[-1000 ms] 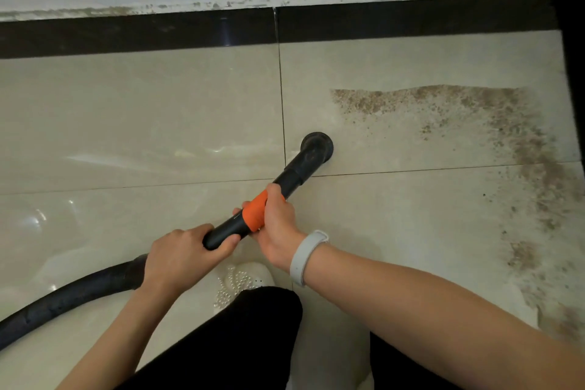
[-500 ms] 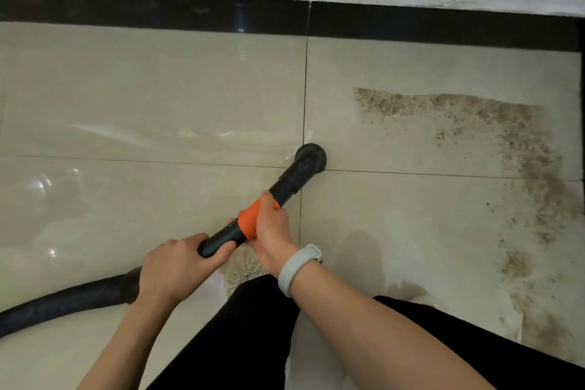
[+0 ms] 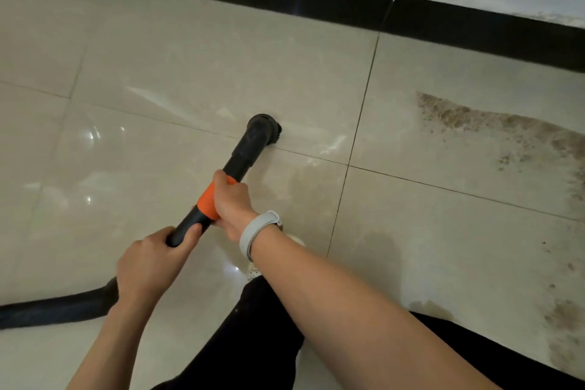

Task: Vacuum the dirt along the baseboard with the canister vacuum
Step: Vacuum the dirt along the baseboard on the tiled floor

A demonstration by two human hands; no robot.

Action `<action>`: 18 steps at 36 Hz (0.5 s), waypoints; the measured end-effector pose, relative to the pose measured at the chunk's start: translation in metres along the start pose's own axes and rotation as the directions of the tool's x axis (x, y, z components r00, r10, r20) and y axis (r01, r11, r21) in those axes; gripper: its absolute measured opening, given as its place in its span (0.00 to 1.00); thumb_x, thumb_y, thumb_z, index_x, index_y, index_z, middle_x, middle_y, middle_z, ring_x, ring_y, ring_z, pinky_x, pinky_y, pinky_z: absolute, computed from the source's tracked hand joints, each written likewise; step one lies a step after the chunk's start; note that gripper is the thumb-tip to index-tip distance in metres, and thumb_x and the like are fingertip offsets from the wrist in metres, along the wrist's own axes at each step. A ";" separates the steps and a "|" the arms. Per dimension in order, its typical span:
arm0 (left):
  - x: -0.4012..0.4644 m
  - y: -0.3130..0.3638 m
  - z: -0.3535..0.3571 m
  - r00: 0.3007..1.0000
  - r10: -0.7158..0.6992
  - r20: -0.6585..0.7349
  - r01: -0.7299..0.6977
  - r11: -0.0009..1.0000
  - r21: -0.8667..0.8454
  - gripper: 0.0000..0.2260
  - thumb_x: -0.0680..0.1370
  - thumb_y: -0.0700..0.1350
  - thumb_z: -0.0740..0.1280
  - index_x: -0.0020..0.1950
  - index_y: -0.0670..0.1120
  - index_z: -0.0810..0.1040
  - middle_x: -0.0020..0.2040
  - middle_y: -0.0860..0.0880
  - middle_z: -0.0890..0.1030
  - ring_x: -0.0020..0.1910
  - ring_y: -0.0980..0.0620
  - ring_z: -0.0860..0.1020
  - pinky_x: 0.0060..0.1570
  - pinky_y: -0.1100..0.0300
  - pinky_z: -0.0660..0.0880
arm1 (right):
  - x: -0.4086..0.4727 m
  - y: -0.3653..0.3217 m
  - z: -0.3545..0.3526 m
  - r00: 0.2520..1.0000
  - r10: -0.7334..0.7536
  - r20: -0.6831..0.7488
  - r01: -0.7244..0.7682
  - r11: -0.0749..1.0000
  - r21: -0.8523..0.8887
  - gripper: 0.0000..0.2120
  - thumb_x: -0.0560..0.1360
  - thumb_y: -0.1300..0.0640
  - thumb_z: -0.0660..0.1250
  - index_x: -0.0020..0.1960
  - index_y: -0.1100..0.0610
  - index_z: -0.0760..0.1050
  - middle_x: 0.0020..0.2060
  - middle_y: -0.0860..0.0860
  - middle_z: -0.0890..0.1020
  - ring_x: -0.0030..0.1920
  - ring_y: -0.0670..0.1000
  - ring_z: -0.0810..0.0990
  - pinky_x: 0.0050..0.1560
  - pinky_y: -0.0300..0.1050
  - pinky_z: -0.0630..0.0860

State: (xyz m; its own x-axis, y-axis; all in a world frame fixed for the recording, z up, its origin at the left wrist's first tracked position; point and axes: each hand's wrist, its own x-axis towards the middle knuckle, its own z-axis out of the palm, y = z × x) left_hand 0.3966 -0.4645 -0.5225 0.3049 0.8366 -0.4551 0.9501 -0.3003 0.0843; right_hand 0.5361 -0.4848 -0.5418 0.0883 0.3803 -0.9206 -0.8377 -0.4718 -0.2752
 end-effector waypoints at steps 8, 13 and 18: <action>0.010 0.041 -0.006 0.982 0.181 0.056 -0.185 0.981 0.062 0.25 0.74 0.69 0.59 0.31 0.49 0.72 0.27 0.51 0.75 0.31 0.48 0.74 0.31 0.58 0.65 | 0.002 -0.010 -0.042 0.992 -0.054 -0.112 0.074 0.982 0.175 0.20 0.78 0.47 0.59 0.62 0.61 0.68 0.52 0.59 0.79 0.52 0.60 0.81 0.52 0.56 0.81; 0.015 0.078 0.003 0.909 0.393 0.136 -0.412 0.897 0.162 0.35 0.60 0.77 0.42 0.33 0.50 0.73 0.27 0.54 0.74 0.31 0.51 0.72 0.30 0.59 0.63 | -0.015 -0.015 -0.095 0.978 -0.050 -0.202 0.121 0.927 0.354 0.10 0.80 0.51 0.58 0.46 0.58 0.68 0.34 0.55 0.77 0.37 0.57 0.81 0.45 0.51 0.81; 0.011 0.113 0.020 0.820 0.516 0.247 -0.566 0.795 0.219 0.34 0.59 0.77 0.38 0.33 0.53 0.70 0.29 0.54 0.75 0.35 0.49 0.78 0.32 0.58 0.66 | -0.030 -0.010 -0.138 0.951 -0.045 -0.306 0.191 0.863 0.468 0.11 0.80 0.54 0.58 0.42 0.58 0.67 0.30 0.55 0.76 0.32 0.56 0.80 0.43 0.51 0.78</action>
State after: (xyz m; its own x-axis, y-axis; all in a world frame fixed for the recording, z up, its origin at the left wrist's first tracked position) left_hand 0.5059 -0.4981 -0.5360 0.7238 0.4181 -0.5489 0.5682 -0.8124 0.1305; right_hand 0.6159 -0.6010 -0.5493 0.2866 0.1394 -0.9478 -0.9580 0.0378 -0.2842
